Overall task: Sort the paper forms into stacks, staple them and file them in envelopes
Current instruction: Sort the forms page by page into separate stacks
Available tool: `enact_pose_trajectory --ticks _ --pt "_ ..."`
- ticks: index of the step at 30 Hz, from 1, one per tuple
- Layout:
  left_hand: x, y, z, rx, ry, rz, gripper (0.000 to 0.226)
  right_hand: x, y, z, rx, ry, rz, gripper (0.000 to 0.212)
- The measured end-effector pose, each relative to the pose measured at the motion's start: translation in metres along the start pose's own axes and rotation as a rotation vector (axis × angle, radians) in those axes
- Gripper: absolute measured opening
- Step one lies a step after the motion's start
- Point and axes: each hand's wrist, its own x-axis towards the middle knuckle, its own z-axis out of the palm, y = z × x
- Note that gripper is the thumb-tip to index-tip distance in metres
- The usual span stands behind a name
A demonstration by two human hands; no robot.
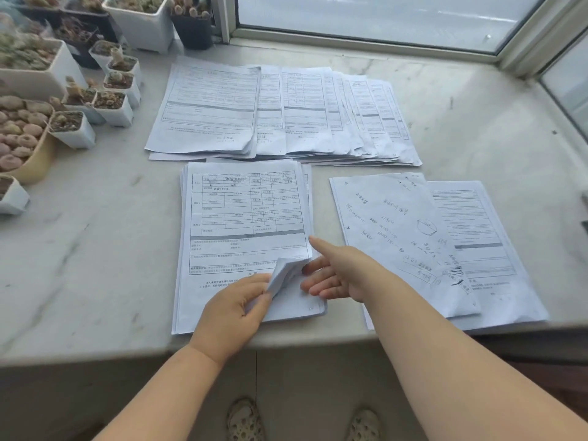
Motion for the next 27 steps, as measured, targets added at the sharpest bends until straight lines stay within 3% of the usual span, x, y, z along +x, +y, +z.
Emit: enact_pose_trajectory --ticks 2,4,6,10,14,16,21,24,27 --pt "-0.004 0.001 0.001 0.027 0.015 -0.041 0.022 0.006 0.0 0.007 -0.046 -0.015 -0.012 0.041" --pt "-0.012 0.003 0.001 0.09 0.008 -0.045 0.028 0.008 0.002 0.02 -0.266 0.021 -0.122 0.011" --pt "-0.02 0.012 -0.001 0.181 0.078 -0.026 0.035 0.007 0.008 0.025 -0.422 0.101 -0.323 0.02" --pt "-0.021 0.058 0.008 0.34 0.331 0.102 0.044 -0.008 0.033 -0.016 -0.121 0.094 -0.521 0.017" --pt "0.003 0.131 0.054 0.427 0.492 0.394 0.036 -0.03 0.07 -0.12 0.299 0.046 -0.469 0.026" --pt "0.018 0.161 0.096 0.401 0.513 0.434 0.036 -0.039 0.096 -0.185 0.474 0.083 -0.417 0.029" --pt "0.046 0.194 0.22 0.305 0.253 0.216 0.046 -0.048 0.151 -0.324 0.792 0.303 -0.385 0.026" --pt "0.053 0.183 0.281 0.512 0.019 0.187 0.048 -0.05 0.168 -0.375 0.806 0.347 -0.401 0.029" --pt "0.061 0.179 0.311 0.593 -0.055 0.007 0.06 -0.041 0.178 -0.391 0.745 0.329 -0.395 0.03"
